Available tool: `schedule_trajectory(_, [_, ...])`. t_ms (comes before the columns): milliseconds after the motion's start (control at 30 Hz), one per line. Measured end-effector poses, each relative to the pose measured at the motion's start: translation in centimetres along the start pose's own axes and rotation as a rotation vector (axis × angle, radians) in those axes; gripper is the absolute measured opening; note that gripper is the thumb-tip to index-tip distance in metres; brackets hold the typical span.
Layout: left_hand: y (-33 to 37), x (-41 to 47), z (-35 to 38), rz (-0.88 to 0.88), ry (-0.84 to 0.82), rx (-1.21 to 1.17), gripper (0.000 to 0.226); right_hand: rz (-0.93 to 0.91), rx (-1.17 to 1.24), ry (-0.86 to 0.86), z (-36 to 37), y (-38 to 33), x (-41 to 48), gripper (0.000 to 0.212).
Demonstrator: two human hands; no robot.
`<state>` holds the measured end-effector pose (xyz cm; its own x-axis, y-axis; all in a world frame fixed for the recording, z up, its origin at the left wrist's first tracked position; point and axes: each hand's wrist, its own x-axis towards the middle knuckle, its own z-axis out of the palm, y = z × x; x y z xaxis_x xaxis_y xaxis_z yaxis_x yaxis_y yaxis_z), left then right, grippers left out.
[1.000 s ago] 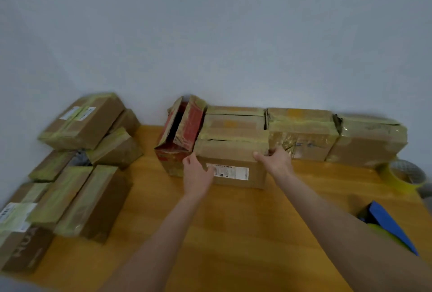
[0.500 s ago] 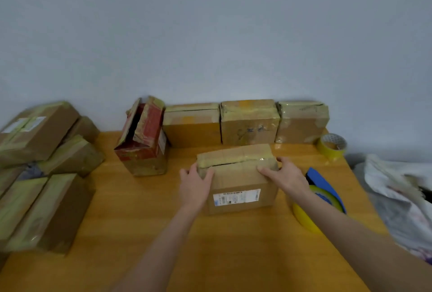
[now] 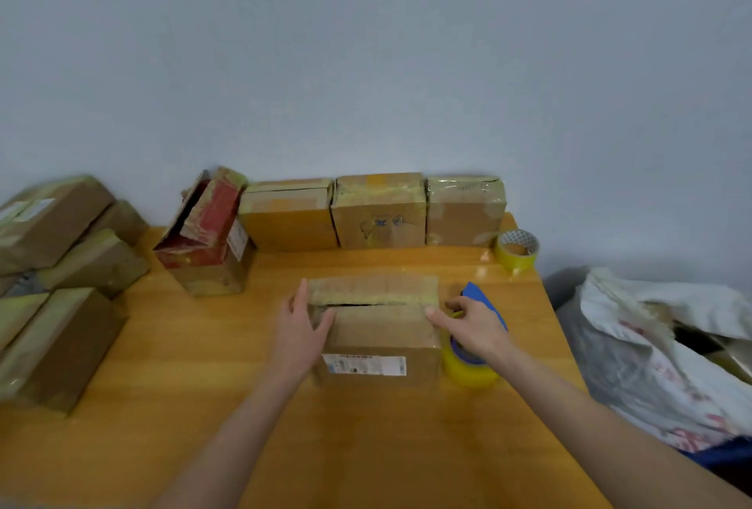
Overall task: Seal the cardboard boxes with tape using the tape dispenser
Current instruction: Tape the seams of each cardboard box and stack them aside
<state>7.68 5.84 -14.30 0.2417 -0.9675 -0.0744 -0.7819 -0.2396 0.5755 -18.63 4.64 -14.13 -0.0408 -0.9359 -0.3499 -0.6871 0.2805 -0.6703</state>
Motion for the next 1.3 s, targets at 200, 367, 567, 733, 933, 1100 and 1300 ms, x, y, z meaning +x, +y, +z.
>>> schedule_trajectory(200, [1.6, -0.6, 1.3, 0.183, 0.014, 0.345, 0.057, 0.157, -0.104, 0.059, -4.2, 7.6, 2.3, 0.085])
schedule_trajectory(367, [2.3, -1.0, 1.8, 0.108, -0.164, 0.291, 0.076, 0.231, 0.083, -0.223, -3.1, 11.3, 3.6, 0.062])
schedule_trajectory(567, [1.9, -0.9, 1.1, 0.106, -0.223, 0.258, 0.123, 0.342, 0.005, -0.162, -1.8, 11.3, 5.4, 0.035])
schedule_trajectory(733, [1.1, -0.9, 0.2, 0.101, -0.303, 0.272, 0.116, 0.362, 0.098, -0.059, -1.4, 10.5, 6.1, 0.039])
schedule_trajectory(933, [0.8, -0.8, 0.2, 0.221, -0.264, 0.378, 0.121, 0.486, 0.568, -0.134, -2.4, 8.5, 5.9, 0.032])
schedule_trajectory(1100, [-0.1, -0.6, -0.1, 0.237, -0.313, 0.311, 0.093, 0.389, 0.533, -0.128, -4.5, 7.0, 4.3, 0.038])
schedule_trajectory(1300, [1.0, -1.2, 2.4, 0.371, -0.303, 0.238, 0.082, 0.02, 0.367, 0.006, -13.8, 2.1, 1.3, 0.099])
